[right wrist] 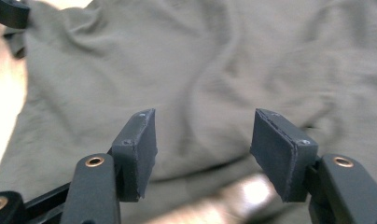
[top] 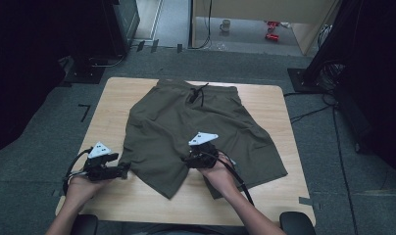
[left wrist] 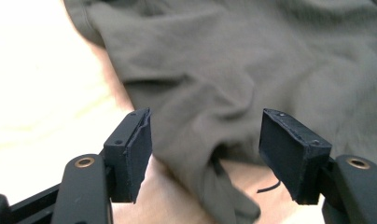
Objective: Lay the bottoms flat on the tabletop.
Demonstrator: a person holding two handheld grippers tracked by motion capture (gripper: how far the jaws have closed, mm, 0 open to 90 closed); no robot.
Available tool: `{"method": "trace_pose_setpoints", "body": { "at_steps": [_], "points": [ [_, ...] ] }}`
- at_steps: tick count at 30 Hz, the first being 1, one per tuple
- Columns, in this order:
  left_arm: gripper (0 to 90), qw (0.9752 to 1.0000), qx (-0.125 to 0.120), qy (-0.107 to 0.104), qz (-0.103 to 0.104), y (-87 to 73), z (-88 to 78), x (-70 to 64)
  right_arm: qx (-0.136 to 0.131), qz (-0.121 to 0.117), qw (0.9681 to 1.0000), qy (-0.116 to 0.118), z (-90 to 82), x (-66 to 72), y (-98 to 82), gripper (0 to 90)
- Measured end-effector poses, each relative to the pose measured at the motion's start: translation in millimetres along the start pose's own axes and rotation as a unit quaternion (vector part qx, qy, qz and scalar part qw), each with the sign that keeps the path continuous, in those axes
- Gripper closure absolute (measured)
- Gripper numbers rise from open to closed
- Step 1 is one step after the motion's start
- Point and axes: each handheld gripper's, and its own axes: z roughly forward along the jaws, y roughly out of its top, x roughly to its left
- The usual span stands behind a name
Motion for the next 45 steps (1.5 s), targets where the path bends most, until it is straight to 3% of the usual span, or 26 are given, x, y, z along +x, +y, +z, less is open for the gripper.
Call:
{"method": "trace_pose_setpoints", "body": {
  "at_steps": [6,9,10,11,15,18,23,27,31,32,34,38,40,42,43,45],
  "points": [
    [32.9,0.9995,0.029,-0.014,0.005,-14.5,5.1,-1.2,0.016,-0.004,0.9995,0.027,17.3,14.8,-3.9,40.1],
    [37.0,0.9995,0.025,-0.001,0.018,-18.3,5.3,-0.3,0.023,-0.010,0.9989,0.041,25.2,23.9,-5.5,40.0],
    [46.9,0.9996,0.022,0.003,0.015,-18.6,4.9,1.0,0.027,-0.017,0.9985,0.045,29.4,29.0,-6.5,39.4],
    [46.9,0.9996,0.021,0.009,0.015,-18.7,4.2,2.0,0.027,-0.017,0.9985,0.045,29.4,29.0,-6.5,39.4],
    [80.9,0.9991,0.030,0.028,0.011,-15.0,0.7,9.6,0.034,-0.027,0.9981,0.044,34.4,33.0,-9.5,38.8],
    [87.5,0.9990,-0.008,0.039,0.018,-7.2,-17.8,9.4,0.034,-0.026,0.9981,0.044,33.0,31.3,-10.5,39.0],
    [88.2,0.9981,-0.017,0.049,0.034,-6.6,-33.2,4.8,0.039,-0.033,0.9979,0.039,30.6,29.7,-12.3,39.4],
    [86.7,0.9979,-0.033,0.035,0.044,-7.9,-49.8,-7.6,0.043,-0.039,0.9976,0.038,27.3,28.9,-14.2,41.1],
    [81.1,0.9989,-0.029,0.018,0.034,-7.6,-57.7,-14.0,0.052,-0.043,0.9976,0.020,21.1,27.5,-11.6,41.0],
    [82.2,0.9990,-0.025,0.018,0.033,-7.9,-57.4,-14.1,0.032,-0.035,0.9984,0.031,14.3,31.9,-9.6,41.6],
    [82.7,0.9992,-0.014,0.019,0.032,-8.2,-55.5,-12.6,0.028,-0.036,0.9984,0.034,13.0,34.0,-9.2,42.1],
    [82.6,0.9995,0.008,0.020,0.022,-9.1,-49.4,-7.6,0.009,-0.048,0.9972,0.056,5.1,51.6,-9.0,44.0],
    [79.0,0.9993,0.012,0.022,0.026,-9.5,-46.8,-6.6,0.006,-0.047,0.9958,0.078,3.9,59.8,-12.3,46.3],
    [77.3,0.9996,0.004,0.012,0.026,-8.8,-45.8,-5.4,0.006,-0.047,0.9953,0.084,4.4,61.5,-13.5,46.9],
    [72.4,0.9997,0.001,0.011,0.023,-8.2,-46.2,-4.8,0.014,-0.044,0.9939,0.100,7.2,65.1,-16.6,46.7],
    [67.8,0.9998,-0.015,-0.004,0.010,-7.0,-48.9,-2.9,0.027,-0.047,0.9926,0.109,11.0,69.3,-20.5,45.6]
  ]
}}
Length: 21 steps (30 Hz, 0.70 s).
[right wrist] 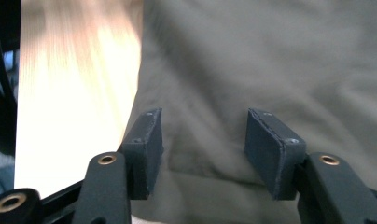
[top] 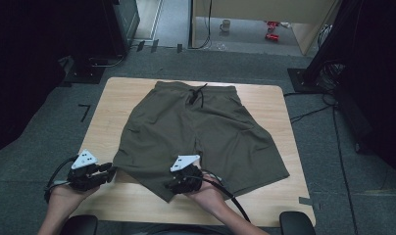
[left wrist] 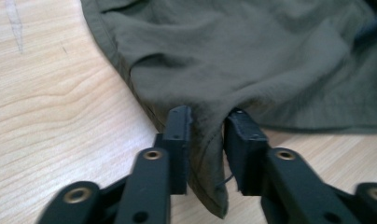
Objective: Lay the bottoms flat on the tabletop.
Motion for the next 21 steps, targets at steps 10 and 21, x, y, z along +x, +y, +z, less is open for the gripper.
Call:
{"method": "trace_pose_setpoints", "body": {
  "at_steps": [10,21],
  "points": [
    [54.9,0.9986,-0.046,-0.014,-0.020,7.5,-9.5,8.1,0.006,-0.038,0.9992,-0.012,6.8,11.0,-13.5,51.4],
    [54.0,0.9991,-0.033,-0.019,-0.020,24.4,32.9,5.8,0.014,-0.039,0.9989,0.021,-9.0,12.8,-27.1,74.0]
  ]
}}
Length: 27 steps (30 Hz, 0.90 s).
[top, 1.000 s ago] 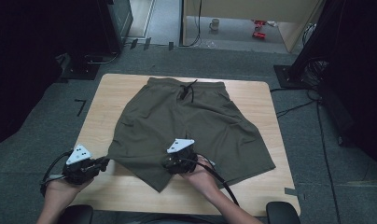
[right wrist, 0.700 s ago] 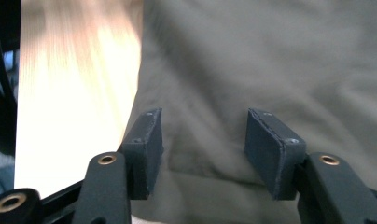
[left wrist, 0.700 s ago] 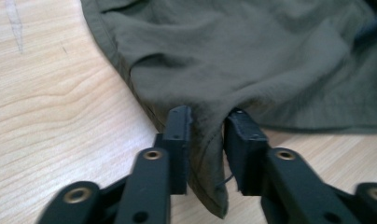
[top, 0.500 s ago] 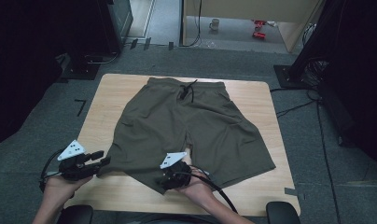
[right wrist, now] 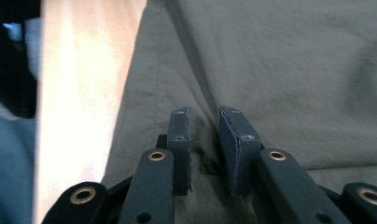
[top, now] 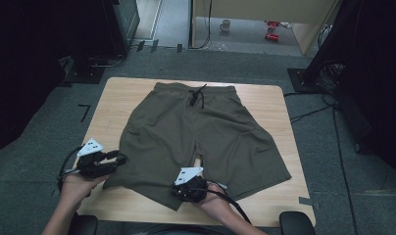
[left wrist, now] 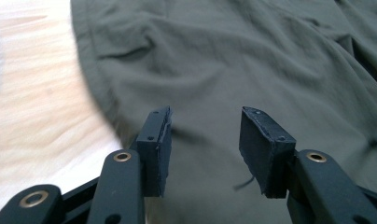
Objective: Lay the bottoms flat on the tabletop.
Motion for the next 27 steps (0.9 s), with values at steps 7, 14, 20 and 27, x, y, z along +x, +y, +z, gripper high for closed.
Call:
{"method": "trace_pose_setpoints", "body": {
  "at_steps": [7,14,20,27],
  "points": [
    [52.1,0.9998,0.004,-0.013,0.015,18.9,40.0,-10.2,-0.029,0.027,0.9991,-0.013,-13.3,-15.9,6.1,61.8],
    [50.4,0.9995,0.015,-0.017,0.024,41.0,69.9,-18.2,-0.076,0.052,0.9918,-0.088,-52.1,-59.5,5.3,54.8],
    [48.9,0.9994,0.026,-0.017,0.015,55.8,93.2,-15.8,-0.091,0.086,0.9807,-0.150,-79.6,-103.7,-4.5,51.1],
    [48.6,0.9991,0.033,-0.015,0.019,79.4,113.8,-10.6,-0.087,0.110,0.9662,-0.217,-102.0,-156.3,-15.7,47.9]
  ]
}}
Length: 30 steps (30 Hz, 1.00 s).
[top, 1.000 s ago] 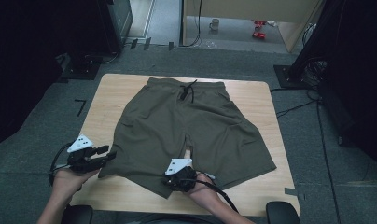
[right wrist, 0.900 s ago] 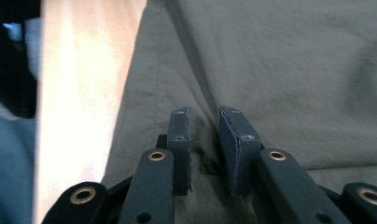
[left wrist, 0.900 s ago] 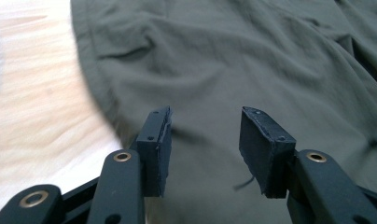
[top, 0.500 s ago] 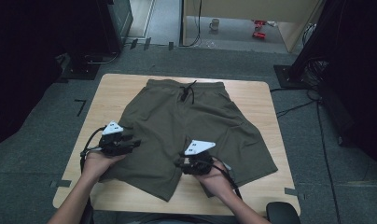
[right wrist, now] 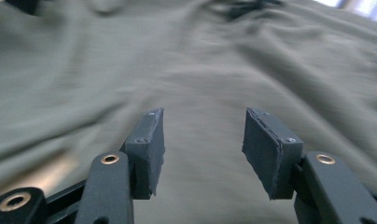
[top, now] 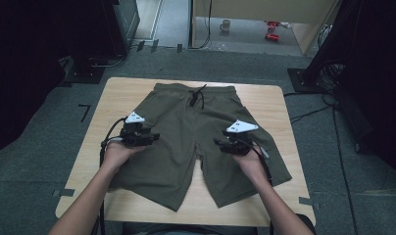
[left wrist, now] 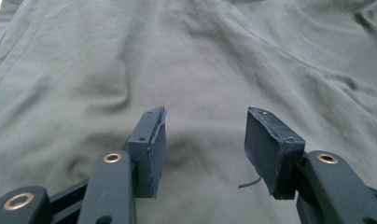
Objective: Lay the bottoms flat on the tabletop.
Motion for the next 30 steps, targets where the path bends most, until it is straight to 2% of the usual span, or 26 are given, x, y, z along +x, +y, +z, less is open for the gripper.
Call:
{"method": "trace_pose_setpoints", "body": {
  "at_steps": [1,3,6,9,12,14,15,17,18,19,20,21,23,25,28,30],
  "points": [
    [48.6,1.0000,0.000,-0.002,0.004,4.7,5.6,1.7,0.001,0.004,1.0000,-0.008,0.6,-7.2,0.4,47.9],
    [48.4,0.9999,-0.006,0.003,0.008,9.1,13.9,5.6,0.003,0.019,0.9992,-0.035,3.9,-34.2,2.6,46.8],
    [48.4,1.0000,-0.007,0.000,-0.003,14.6,30.8,13.6,0.014,0.039,0.9981,-0.046,13.0,-63.0,3.9,45.2],
    [48.4,0.9999,0.004,0.009,-0.003,14.4,44.1,18.1,0.034,0.035,0.9955,-0.081,25.3,-86.0,-4.6,45.6],
    [48.3,0.9998,0.015,0.011,-0.006,11.4,52.6,18.1,0.049,0.045,0.9943,-0.083,29.8,-91.4,-12.6,44.0],
    [46.9,0.9994,0.032,0.014,0.002,8.8,57.7,15.8,0.062,0.054,0.9935,-0.080,31.8,-92.2,-19.2,42.6],
    [45.3,0.9994,0.029,0.014,0.010,7.5,58.0,14.3,0.067,0.049,0.9924,-0.090,31.3,-87.8,-24.9,41.4],
    [45.1,0.9992,0.034,0.015,0.016,8.0,58.2,11.4,0.062,0.050,0.9927,-0.091,29.9,-86.2,-27.2,41.5],
    [43.9,0.9991,0.035,0.015,0.020,7.6,58.3,9.8,0.055,0.073,0.9920,-0.088,27.2,-84.4,-31.8,40.4],
    [43.9,0.9991,0.033,0.017,0.022,6.4,58.1,8.6,0.055,0.073,0.9920,-0.088,27.2,-84.4,-31.8,40.4],
    [43.9,0.9993,0.022,0.022,0.023,2.7,57.7,6.5,0.048,0.081,0.9918,-0.087,26.2,-84.0,-34.3,39.1],
    [44.0,0.9993,0.011,0.027,0.026,-0.5,57.5,5.2,0.039,0.078,0.9921,-0.091,24.9,-80.9,-37.7,39.1],
    [43.8,0.9992,0.005,0.029,0.028,-4.0,56.1,3.7,0.037,0.080,0.9916,-0.094,22.7,-77.8,-39.8,39.0],
    [43.9,0.9995,0.002,0.024,0.019,-5.9,54.1,3.9,0.037,0.085,0.9907,-0.099,19.5,-73.5,-42.2,38.7],
    [43.7,0.9998,-0.011,0.014,-0.008,-11.0,50.4,4.1,0.038,0.090,0.9897,-0.105,14.7,-66.0,-45.9,36.5],
    [43.6,0.9995,-0.024,0.014,-0.016,-16.8,48.1,1.3,0.040,0.090,0.9894,-0.107,12.0,-61.0,-48.2,31.9]
  ]
}}
